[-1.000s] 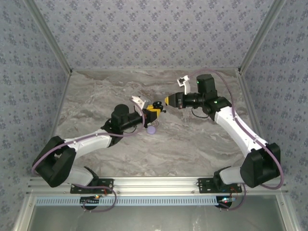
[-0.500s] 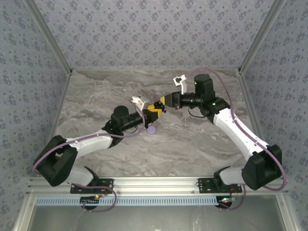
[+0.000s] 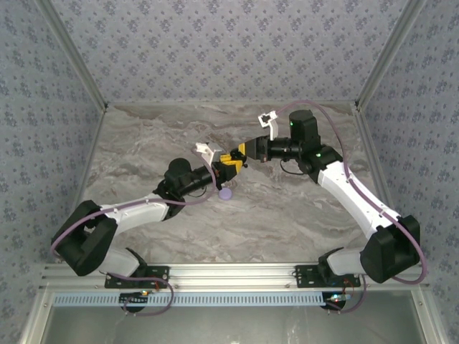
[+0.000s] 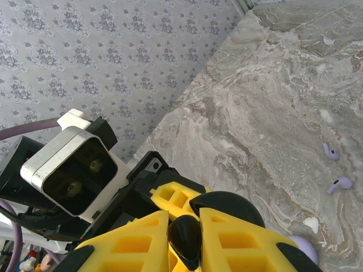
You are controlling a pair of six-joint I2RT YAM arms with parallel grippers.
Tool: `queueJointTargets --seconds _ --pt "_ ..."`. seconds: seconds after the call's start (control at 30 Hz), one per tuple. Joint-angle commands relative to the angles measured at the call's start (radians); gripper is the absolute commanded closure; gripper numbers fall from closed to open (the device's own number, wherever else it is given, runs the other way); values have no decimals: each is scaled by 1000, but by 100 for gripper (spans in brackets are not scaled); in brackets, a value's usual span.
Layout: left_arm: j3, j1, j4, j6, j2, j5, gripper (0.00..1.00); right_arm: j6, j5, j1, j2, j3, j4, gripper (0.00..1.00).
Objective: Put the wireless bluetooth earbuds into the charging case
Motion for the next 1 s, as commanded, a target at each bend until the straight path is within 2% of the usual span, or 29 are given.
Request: queueJointTargets --seconds 0.0,0.97 --pt "5 -10 70 -13 4 19 87 1 8 7 -5 24 16 81" --pt "19 -13 71 -58 -5 19 88 -37 38 8 -1 19 -24 81"
